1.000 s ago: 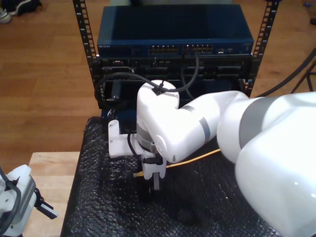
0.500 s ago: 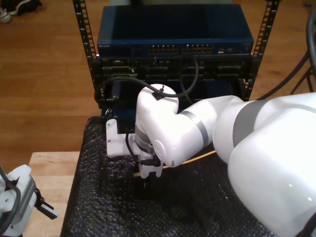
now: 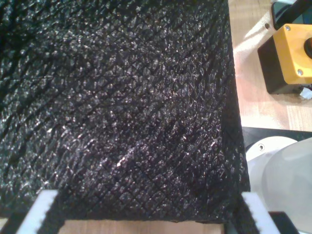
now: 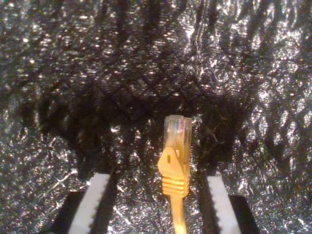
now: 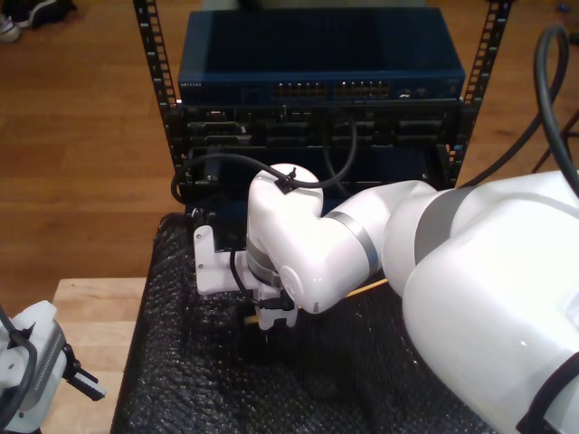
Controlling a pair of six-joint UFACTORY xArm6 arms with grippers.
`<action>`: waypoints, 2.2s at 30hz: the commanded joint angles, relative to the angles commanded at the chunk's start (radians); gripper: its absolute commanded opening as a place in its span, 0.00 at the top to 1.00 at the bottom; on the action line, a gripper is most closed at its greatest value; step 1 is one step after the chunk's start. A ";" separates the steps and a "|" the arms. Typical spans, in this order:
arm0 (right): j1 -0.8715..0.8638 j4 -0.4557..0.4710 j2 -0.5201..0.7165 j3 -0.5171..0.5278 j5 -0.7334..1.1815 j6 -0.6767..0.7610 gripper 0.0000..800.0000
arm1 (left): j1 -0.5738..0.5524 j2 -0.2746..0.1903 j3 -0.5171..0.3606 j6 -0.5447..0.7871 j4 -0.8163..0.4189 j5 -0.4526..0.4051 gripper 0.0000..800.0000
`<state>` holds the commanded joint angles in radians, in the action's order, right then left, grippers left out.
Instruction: Grab the cable and plug it in
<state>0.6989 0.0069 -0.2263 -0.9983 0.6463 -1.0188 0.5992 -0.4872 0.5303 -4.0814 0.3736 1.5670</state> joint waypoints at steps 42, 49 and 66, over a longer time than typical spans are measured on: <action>0.000 0.015 -0.002 0.011 -0.031 0.000 0.76 | 0.000 0.000 0.003 0.002 -0.002 0.002 0.00; 0.000 0.015 -0.002 0.012 -0.031 0.000 0.82 | 0.002 0.000 0.003 0.002 -0.002 0.002 0.00; -0.009 0.012 0.055 0.011 -0.015 -0.011 0.99 | 0.002 0.000 0.006 0.000 0.000 0.005 0.00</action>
<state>0.6897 0.0192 -0.1711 -0.9875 0.6310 -1.0296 0.6007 -0.4872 0.5364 -4.0814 0.3736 1.5716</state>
